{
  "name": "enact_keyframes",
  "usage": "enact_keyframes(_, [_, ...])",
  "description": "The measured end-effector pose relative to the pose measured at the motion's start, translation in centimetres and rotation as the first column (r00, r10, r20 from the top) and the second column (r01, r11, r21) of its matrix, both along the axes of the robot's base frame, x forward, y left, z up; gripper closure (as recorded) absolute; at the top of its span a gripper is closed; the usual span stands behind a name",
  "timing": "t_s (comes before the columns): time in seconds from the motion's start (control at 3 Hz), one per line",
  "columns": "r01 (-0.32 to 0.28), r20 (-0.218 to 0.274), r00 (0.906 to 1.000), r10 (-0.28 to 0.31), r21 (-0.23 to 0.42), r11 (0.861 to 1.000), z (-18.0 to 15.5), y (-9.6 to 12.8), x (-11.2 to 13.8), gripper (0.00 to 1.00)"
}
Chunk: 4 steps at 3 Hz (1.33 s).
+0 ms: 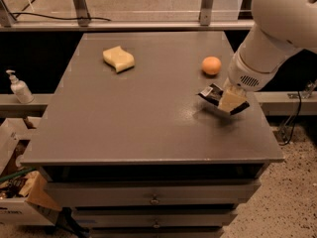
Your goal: Move rxbar chocolate near orange
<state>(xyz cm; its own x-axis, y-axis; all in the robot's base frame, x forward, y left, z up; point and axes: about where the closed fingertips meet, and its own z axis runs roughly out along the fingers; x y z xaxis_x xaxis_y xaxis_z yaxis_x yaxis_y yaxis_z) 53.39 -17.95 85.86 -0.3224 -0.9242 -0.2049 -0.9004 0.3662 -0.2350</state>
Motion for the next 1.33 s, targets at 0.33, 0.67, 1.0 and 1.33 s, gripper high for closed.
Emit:
enact_keyframes(0.33, [0.084,0.029,0.9961,-0.084,-0.011,0.996,-0.6,-2.1,2.1,1.00])
enact_keyframes(0.67, [0.138,0.056,0.9891,-0.136,-0.029,0.990,-0.8,-3.9,5.0,1.00])
enact_keyframes(1.0, [0.159,0.068,0.9855,-0.155,-0.051,0.986,-1.2,-4.9,7.9,1.00])
enact_keyframes(1.33, [0.166,0.066,0.9847,-0.161,-0.074,0.983,-2.0,-5.4,10.0,1.00])
